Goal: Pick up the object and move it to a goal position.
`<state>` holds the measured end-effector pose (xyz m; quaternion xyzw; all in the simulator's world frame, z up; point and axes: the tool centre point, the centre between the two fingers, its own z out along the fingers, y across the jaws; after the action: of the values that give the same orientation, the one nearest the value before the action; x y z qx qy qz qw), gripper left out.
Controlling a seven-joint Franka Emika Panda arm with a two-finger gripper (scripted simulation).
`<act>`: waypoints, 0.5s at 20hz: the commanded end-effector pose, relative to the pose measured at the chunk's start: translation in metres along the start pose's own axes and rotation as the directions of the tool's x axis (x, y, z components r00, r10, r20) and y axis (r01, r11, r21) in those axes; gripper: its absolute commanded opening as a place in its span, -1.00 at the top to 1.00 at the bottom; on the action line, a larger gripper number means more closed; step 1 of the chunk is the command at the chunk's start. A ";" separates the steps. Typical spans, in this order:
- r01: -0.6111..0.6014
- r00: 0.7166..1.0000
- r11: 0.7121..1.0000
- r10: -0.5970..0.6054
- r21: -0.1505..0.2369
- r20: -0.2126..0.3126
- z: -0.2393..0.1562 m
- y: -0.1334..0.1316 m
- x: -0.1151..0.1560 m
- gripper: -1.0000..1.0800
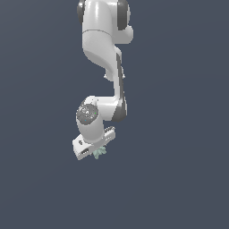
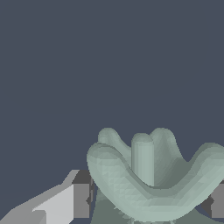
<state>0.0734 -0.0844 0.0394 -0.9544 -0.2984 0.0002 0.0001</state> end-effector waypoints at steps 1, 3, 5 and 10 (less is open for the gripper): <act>0.000 1.000 1.000 0.000 0.000 0.000 0.000 0.000 0.000 1.00; 0.000 1.000 1.000 0.000 0.000 0.000 0.000 0.000 0.000 1.00; 0.000 1.000 1.000 0.000 0.000 0.000 0.000 0.000 0.000 1.00; 0.000 1.000 1.000 0.000 0.000 0.000 -0.002 -0.001 0.000 1.00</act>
<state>0.0729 -0.0841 0.0399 -0.9545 -0.2983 0.0003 0.0001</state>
